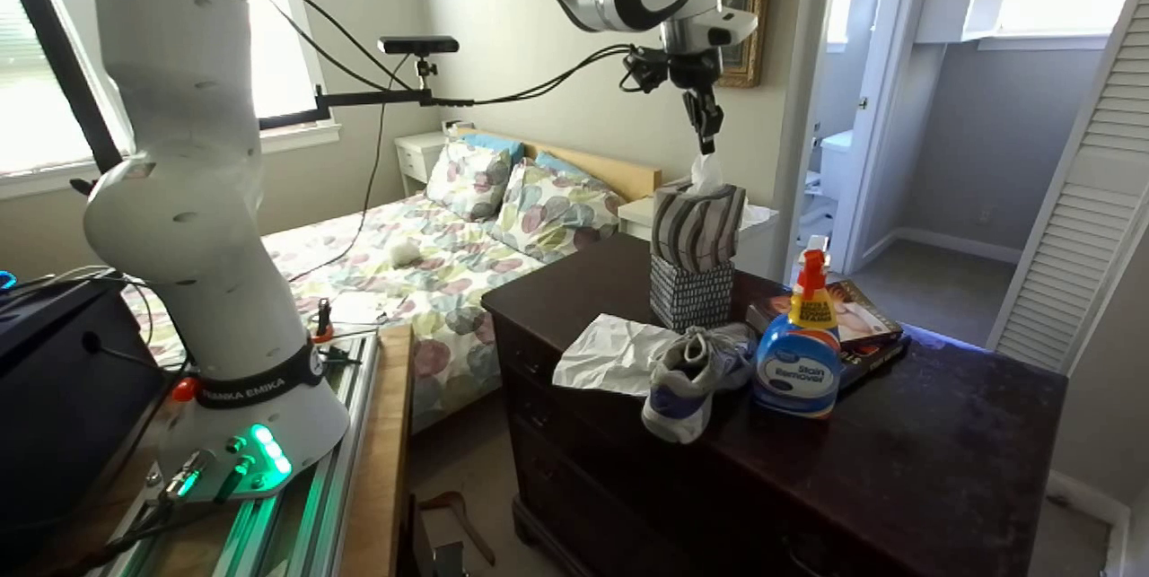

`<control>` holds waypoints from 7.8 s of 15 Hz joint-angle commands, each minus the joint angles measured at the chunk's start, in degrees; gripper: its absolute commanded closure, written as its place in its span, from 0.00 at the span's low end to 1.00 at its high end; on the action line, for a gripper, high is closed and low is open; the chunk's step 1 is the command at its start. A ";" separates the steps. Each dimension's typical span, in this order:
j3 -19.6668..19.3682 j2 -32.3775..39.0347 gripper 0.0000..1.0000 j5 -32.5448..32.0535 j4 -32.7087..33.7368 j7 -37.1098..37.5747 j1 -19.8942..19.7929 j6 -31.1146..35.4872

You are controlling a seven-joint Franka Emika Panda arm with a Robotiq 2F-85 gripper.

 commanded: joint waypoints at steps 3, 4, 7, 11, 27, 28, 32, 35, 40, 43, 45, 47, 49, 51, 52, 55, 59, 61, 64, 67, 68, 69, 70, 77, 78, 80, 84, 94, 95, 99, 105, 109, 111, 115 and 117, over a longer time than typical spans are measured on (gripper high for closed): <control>0.21 -5.36 1.00 1.84 -1.30 -0.45 -0.25 -0.93; 0.19 -6.06 1.00 1.82 -1.41 -0.41 -0.38 -1.39; -0.01 -8.06 1.00 1.47 -1.80 0.40 -0.70 -3.98; -0.15 -10.62 1.00 1.36 -2.16 1.13 -1.11 -6.14; -0.45 -18.67 1.00 1.06 -2.22 1.57 -4.07 -7.18; -0.52 -19.57 1.00 1.56 -2.30 1.30 -4.32 -7.57; -1.04 -24.28 1.00 2.10 -4.22 0.07 -5.60 -8.26; -2.46 -28.32 1.00 7.24 -6.25 -3.43 -6.19 -13.17; -4.10 -34.78 1.00 7.46 -12.00 -6.84 -8.04 -22.56; -4.30 -37.35 1.00 5.35 -16.19 -7.18 -10.01 -25.36; -4.14 -38.45 1.00 3.41 -18.85 -6.52 -11.55 -24.54; -4.02 -38.76 1.00 -0.14 -21.46 -4.87 -13.66 -22.48; -3.89 -38.66 1.00 -3.49 -23.53 -2.26 -15.84 -19.44; -3.76 -37.96 1.00 -5.81 -25.34 0.78 -17.62 -15.58; -3.65 -37.54 1.00 -6.53 -25.93 2.62 -18.39 -13.50; -3.35 -35.95 1.00 -8.86 -27.74 7.58 -20.54 -7.11; -2.87 -32.46 1.00 -11.76 -27.80 13.29 -22.61 -1.51; -2.74 -30.63 1.00 -14.50 -27.24 16.92 -23.57 0.85; -2.91 -27.60 1.00 -18.28 -25.18 21.64 -24.14 2.43; -2.97 -24.61 1.00 -20.84 -21.69 24.85 -23.33 2.27; -2.94 -23.79 1.00 -21.87 -20.58 25.64 -22.96 2.26; -2.89 -22.91 1.00 -22.75 -19.45 26.27 -22.55 2.29; -2.71 -21.75 1.00 -24.09 -17.95 27.23 -22.17 2.21; -3.60 -12.80 1.00 -32.23 -8.71 29.59 -17.64 2.14; -3.84 -11.58 1.00 -32.79 -7.68 29.58 -16.77 1.99; -4.21 -9.28 1.00 -33.55 -6.05 29.51 -14.87 2.13; -4.94 -6.53 1.00 -32.78 -3.59 28.24 -11.19 1.73; -6.59 -2.77 1.00 -32.07 -3.77 26.32 -6.61 2.35; -6.76 -2.50 1.00 -32.05 -3.85 26.20 -6.36 2.33; -7.16 -1.00 1.00 -31.54 -3.78 25.40 -5.73 2.76; -6.76 -0.34 1.00 -29.43 -4.50 23.14 -4.76 1.85; -6.67 -0.53 1.00 -28.91 -5.51 22.95 -4.07 1.50; -6.59 -0.69 1.00 -28.59 -6.10 22.86 -3.87 1.25; -6.47 -1.05 1.00 -28.41 -7.05 23.11 -3.40 0.33; -6.33 -1.17 1.00 -28.19 -7.71 23.03 -3.15 0.12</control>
